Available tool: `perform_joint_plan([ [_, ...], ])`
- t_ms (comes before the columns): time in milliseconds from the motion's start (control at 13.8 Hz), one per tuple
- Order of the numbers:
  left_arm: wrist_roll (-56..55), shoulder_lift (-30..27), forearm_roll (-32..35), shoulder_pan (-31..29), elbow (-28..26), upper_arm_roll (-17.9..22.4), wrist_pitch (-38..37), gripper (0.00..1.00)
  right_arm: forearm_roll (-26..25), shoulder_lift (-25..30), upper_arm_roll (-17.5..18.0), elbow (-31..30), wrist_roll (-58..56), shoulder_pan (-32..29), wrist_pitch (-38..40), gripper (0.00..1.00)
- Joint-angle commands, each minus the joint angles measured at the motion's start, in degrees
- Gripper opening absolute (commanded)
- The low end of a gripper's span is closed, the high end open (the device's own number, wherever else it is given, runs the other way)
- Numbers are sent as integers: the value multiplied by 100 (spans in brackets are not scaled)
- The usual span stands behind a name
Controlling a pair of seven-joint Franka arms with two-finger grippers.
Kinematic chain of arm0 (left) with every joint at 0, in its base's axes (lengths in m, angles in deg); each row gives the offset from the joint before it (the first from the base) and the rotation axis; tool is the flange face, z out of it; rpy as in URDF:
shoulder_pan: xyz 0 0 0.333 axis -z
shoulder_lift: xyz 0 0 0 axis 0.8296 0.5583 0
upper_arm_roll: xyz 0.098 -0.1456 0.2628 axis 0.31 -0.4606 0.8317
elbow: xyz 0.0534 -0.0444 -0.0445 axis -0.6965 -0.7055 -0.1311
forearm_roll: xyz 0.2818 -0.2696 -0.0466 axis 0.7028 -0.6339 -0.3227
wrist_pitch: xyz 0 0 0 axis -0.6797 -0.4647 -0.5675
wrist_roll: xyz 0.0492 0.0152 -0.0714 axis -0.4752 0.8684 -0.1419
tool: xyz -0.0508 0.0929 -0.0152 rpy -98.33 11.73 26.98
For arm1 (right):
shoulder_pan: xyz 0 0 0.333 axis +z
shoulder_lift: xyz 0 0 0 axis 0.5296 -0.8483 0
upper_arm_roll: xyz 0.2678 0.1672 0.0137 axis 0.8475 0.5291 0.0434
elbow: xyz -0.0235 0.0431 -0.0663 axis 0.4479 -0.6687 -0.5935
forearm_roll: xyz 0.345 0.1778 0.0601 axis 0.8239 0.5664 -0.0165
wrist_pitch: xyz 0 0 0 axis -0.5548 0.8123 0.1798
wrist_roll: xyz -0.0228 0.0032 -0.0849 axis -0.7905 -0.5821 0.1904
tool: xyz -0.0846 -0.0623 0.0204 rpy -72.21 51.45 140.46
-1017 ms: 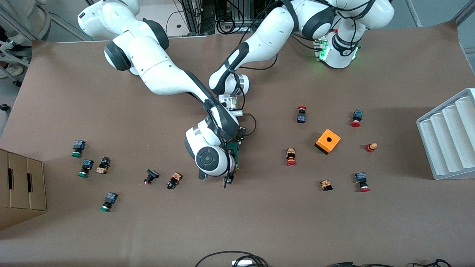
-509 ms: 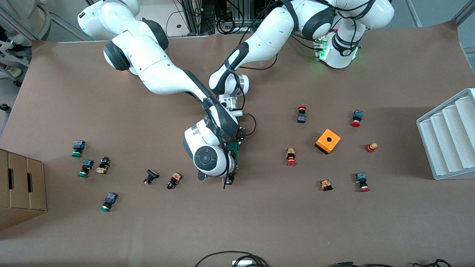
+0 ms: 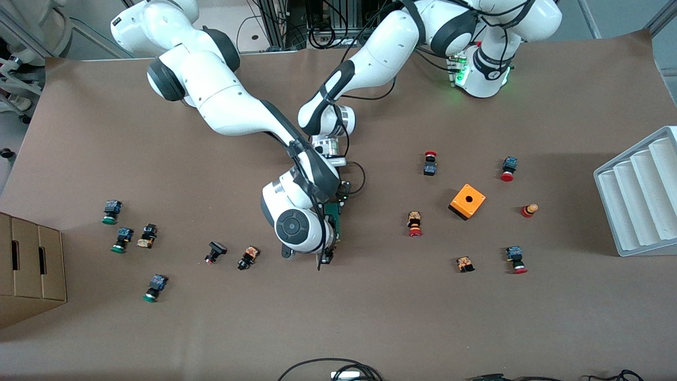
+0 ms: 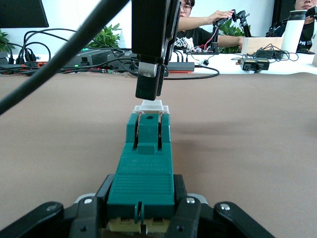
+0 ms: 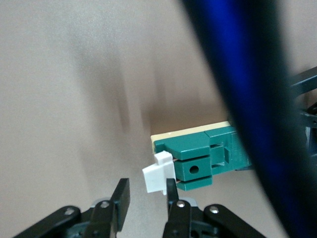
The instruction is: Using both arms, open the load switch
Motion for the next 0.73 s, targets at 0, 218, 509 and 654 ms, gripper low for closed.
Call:
perform_joint_plan([
  [0,106,92,39,-43,154,-14,23,55,174,-109,14,200,87,-41,131,38],
  [218,115,92,48,-43,146,-14,23,51,165,-118,14,191,87,-41,122,38],
  [509,115,92,48,-43,154,-14,31,51,165,-135,14,191,78,-41,122,30],
  [654,115,92,48,-43,146,-23,23,52,165,-135,14,191,78,-41,122,27],
])
